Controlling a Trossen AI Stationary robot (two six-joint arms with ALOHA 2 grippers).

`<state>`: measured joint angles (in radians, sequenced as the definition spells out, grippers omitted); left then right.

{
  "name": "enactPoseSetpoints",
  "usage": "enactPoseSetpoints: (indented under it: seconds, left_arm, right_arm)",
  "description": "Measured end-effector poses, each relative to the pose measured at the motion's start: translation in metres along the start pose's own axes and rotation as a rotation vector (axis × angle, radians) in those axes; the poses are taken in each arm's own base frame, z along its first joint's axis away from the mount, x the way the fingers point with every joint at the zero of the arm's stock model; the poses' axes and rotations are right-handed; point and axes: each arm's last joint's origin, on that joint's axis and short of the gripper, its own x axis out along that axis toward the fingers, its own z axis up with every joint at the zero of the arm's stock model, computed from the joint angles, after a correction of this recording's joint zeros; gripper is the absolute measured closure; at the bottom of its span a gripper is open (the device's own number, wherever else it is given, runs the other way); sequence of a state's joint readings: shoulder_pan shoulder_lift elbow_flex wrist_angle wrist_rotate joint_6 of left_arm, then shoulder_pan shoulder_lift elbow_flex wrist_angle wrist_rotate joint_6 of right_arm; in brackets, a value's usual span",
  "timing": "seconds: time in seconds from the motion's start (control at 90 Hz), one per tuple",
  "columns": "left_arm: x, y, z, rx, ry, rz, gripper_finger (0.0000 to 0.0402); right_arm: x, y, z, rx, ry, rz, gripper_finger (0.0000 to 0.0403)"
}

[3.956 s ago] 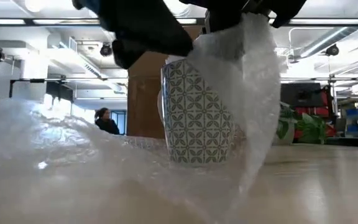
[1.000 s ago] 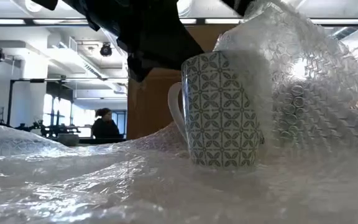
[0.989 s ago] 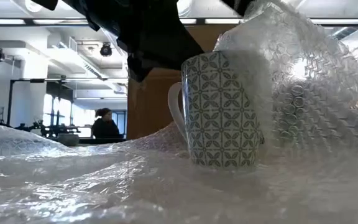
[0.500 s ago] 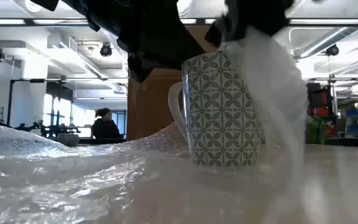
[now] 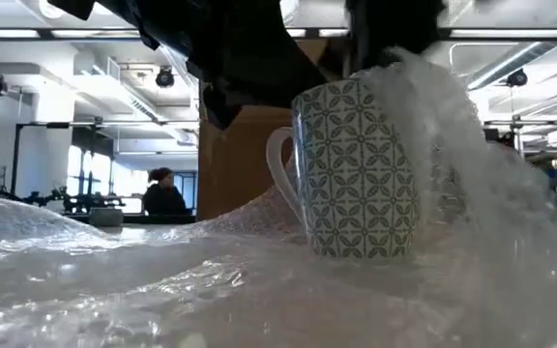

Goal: Wrap mug
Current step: Wrap the white mug with bubble wrap

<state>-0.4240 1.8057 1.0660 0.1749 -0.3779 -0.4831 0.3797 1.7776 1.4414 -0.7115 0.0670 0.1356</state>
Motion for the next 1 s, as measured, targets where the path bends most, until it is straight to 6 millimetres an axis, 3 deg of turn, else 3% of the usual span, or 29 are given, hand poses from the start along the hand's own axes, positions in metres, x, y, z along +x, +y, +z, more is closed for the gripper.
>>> enactPoseSetpoints:
  seconds: [0.078,0.2,0.344,0.556,0.856,1.0]
  left_arm:
    - [0.000,0.000,0.000,0.000,0.001,0.000,0.0381]
    - [0.000,0.000,0.000,0.000,0.000,0.003,0.0381]
    - [0.000,0.000,0.000,0.000,-0.001,0.003,0.0381]
    - [0.000,0.001,0.000,0.003,-0.002,0.020,0.0381]
    - [0.000,0.000,0.000,0.002,0.003,0.002,0.0381]
    - [0.000,0.000,0.000,0.001,0.003,0.001,0.0381]
  right_arm:
    - [-0.016,0.005,-0.003,0.017,-0.006,0.013,0.0403]
    - [-0.022,0.020,-0.007,0.011,-0.013,0.068,0.0403]
    - [-0.001,0.030,-0.014,-0.009,0.014,0.072,0.0403]
    - [0.017,0.017,-0.011,0.002,0.010,-0.003,0.0403]
    - [0.002,0.011,-0.002,-0.001,-0.046,0.015,0.0403]
    - [0.015,0.004,-0.006,0.011,-0.011,-0.010,0.0403]
